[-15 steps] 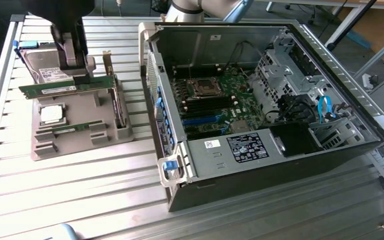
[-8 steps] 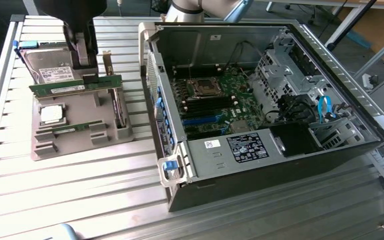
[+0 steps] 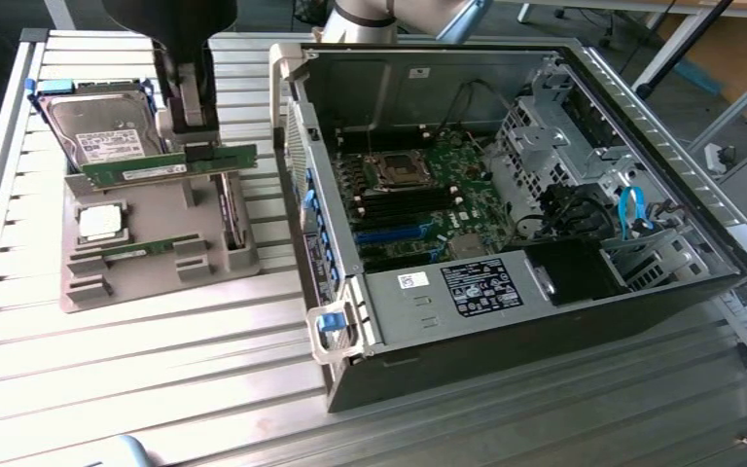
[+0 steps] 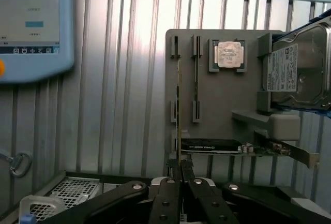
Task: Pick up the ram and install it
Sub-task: 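Pick up the ram and move it above insertion slot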
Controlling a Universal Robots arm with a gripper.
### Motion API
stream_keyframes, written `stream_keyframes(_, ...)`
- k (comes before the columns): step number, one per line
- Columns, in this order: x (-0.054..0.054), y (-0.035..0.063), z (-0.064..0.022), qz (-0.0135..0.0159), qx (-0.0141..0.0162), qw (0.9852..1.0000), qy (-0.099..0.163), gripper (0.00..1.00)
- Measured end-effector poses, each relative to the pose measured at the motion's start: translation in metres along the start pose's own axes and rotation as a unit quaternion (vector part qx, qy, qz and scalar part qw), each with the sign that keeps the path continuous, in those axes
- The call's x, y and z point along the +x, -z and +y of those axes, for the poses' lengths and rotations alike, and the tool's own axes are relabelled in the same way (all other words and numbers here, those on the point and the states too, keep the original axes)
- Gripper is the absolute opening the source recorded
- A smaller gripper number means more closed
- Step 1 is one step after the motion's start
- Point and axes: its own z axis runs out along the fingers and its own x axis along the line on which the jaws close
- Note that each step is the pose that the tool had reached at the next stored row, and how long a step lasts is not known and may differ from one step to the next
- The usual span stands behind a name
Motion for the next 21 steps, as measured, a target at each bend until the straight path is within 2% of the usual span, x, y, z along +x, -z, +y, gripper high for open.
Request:
stream_keyframes(11,0.002,0.0002,-0.0245,0.0000,-0.0001,1.0000,0.000,0.12)
stream_keyframes(21,0.004,0.0005,-0.0513,0.0000,-0.0002,1.0000,0.000,0.12)
